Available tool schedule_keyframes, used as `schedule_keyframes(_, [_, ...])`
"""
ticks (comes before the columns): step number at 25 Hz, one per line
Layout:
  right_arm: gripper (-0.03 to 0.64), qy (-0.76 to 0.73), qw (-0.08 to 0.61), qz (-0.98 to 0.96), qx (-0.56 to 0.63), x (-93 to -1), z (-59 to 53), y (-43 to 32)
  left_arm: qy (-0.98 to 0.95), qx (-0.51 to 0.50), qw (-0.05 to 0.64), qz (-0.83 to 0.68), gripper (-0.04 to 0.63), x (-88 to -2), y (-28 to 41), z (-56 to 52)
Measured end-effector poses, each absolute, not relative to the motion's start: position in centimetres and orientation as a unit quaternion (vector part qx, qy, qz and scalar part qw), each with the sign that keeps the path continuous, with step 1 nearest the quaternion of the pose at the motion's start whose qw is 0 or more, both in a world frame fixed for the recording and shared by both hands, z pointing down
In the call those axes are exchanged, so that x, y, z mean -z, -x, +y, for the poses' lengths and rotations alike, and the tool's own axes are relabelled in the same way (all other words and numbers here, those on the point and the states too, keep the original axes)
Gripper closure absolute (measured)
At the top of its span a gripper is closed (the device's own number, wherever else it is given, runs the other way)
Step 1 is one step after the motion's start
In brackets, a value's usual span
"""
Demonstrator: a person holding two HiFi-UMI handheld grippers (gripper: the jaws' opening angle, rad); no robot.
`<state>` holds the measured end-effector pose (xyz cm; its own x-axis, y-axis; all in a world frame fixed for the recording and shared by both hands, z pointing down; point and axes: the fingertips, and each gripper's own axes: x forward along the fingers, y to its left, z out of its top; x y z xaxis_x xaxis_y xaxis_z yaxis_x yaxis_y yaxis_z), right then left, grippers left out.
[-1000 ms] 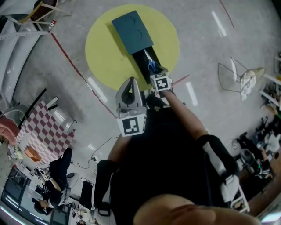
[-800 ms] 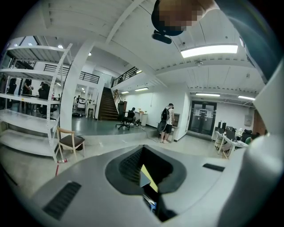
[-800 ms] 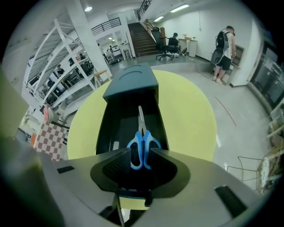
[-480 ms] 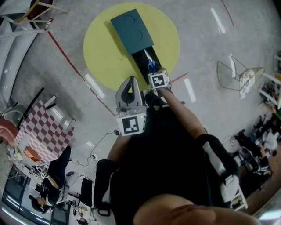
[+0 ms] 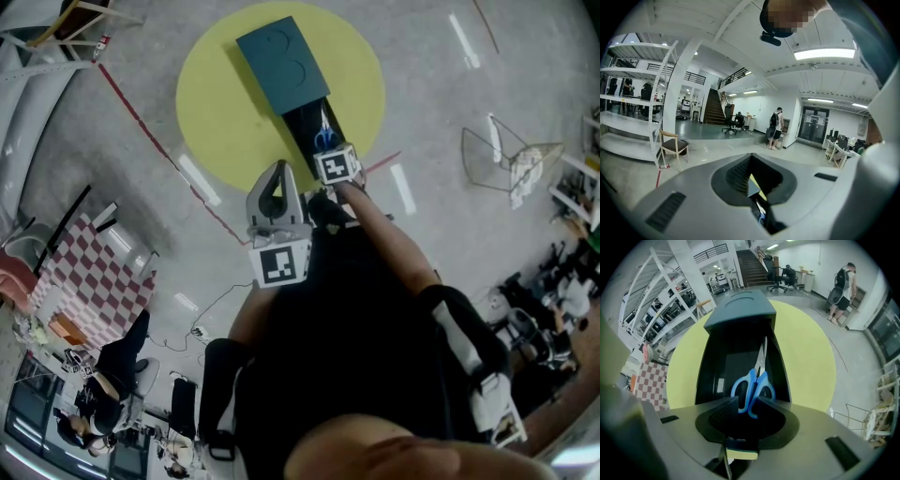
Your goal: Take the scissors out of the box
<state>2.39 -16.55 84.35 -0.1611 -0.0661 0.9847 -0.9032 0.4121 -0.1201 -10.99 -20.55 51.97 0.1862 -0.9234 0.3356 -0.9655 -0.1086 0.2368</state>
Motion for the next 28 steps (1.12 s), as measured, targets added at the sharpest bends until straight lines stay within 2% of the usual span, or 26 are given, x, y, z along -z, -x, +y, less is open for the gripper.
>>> schedule_keyframes(6, [0.545, -0.363, 0.559, -0.638, -0.386, -84.5, -16.4, -3.0, -0.741, -0.053, 0.206, -0.637, 0.601, -52.3, 11.4, -20.3])
schedule_keyframes(18, [0.554, -0.352, 0.555, -0.644, -0.392, -84.2, -16.0, -3.2, -0.739, -0.049, 0.2, -0.641, 0.601, -52.1, 11.8, -19.5])
schedule_keyframes(28, [0.554, -0.345, 0.52, -0.669, -0.404, -82.7, -15.7, -2.3, -0.741, -0.042, 0.187, -0.644, 0.601, -51.4, 11.2, -18.6])
